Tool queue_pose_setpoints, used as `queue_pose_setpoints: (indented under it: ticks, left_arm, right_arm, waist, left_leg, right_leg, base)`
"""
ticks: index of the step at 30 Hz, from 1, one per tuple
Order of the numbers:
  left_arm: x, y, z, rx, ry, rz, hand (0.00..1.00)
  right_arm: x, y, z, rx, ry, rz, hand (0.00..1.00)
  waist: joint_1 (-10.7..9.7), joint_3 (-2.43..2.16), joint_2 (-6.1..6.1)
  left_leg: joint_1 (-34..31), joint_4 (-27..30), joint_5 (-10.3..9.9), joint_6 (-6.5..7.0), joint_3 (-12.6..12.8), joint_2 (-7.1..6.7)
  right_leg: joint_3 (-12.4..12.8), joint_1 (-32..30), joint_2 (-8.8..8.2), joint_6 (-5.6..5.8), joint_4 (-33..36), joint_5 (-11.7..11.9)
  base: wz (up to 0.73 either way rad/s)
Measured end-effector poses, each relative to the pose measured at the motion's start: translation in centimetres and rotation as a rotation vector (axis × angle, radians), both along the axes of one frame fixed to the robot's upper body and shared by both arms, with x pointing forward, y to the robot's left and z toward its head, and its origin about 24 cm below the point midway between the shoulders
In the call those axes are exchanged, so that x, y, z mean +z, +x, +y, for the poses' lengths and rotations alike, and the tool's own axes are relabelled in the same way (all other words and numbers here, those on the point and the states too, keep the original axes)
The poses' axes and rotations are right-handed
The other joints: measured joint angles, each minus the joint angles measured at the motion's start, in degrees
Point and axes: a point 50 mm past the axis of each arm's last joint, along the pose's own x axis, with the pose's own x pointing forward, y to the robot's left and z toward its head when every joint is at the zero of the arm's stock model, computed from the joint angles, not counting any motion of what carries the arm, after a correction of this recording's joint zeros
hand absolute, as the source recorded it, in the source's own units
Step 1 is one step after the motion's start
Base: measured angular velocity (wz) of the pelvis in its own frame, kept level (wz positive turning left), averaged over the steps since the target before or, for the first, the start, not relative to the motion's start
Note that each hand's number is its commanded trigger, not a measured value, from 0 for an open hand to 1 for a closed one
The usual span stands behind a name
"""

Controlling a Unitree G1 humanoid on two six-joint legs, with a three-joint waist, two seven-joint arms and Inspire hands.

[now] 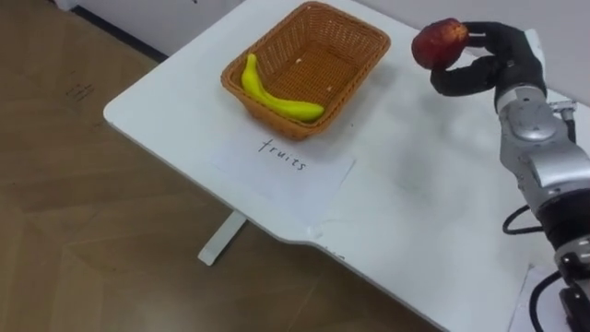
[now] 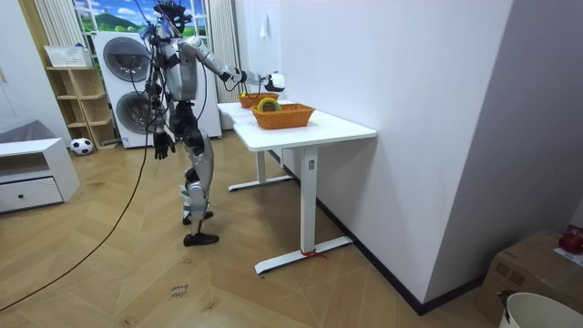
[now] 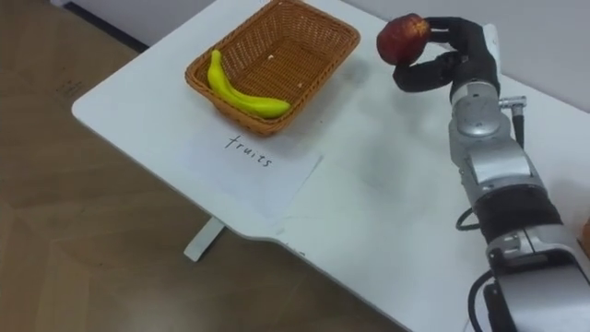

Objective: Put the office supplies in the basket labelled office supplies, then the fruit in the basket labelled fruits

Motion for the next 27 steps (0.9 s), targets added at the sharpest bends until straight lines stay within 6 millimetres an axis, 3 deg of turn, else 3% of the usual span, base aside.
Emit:
queue_pose_setpoints:
  ticks: [2,7,16,27]
  left_arm:
    - [0.0,-0.4,-0.1,-0.001,-0.007,0.009,0.0]
    - [0.1,-1.0,0.0,0.028,-0.02,0.009,0.0]
    - [0.2,-2.2,-0.2,0.03,-0.057,0.023,0.0]
    - [0.2,-2.6,-0.1,0.047,-0.056,0.045,0.0]
  right_arm:
    - [0.5,0.1,0.4,0.017,0.005,-0.019,1.0]
    - [1.5,0.2,1.1,0.053,0.028,-0.059,1.0]
    - [3.7,0.2,2.7,0.121,0.022,-0.154,1.0]
    - [3.5,0.2,2.9,0.12,0.018,-0.127,1.0]
  waist:
    - [0.1,-0.39,0.1]
    - [0.2,-0.77,0.28]
    - [0.7,-0.82,0.07]
    - [2.8,-0.36,-0.63]
  left_leg:
    - [0.4,-0.1,0.0,0.0,0.0,0.02]
    - [1.6,-0.5,0.0,0.0,-0.1,0.02]
    - [3.0,-0.6,0.0,0.0,-0.5,-0.11]
    - [3.3,-0.6,0.0,-0.01,-1.9,-0.54]
  right_leg:
    - [0.0,0.3,0.0,0.0,0.0,0.0]
    - [-0.1,1.5,0.01,0.02,0.0,0.0]
    - [-0.1,3.0,-0.04,0.22,0.0,-0.1]
    - [-0.4,4.0,-0.09,0.45,0.0,-0.3]
  base:
    - [0.0]
    - [0.0]
    - [0.02]
    - [0.07]
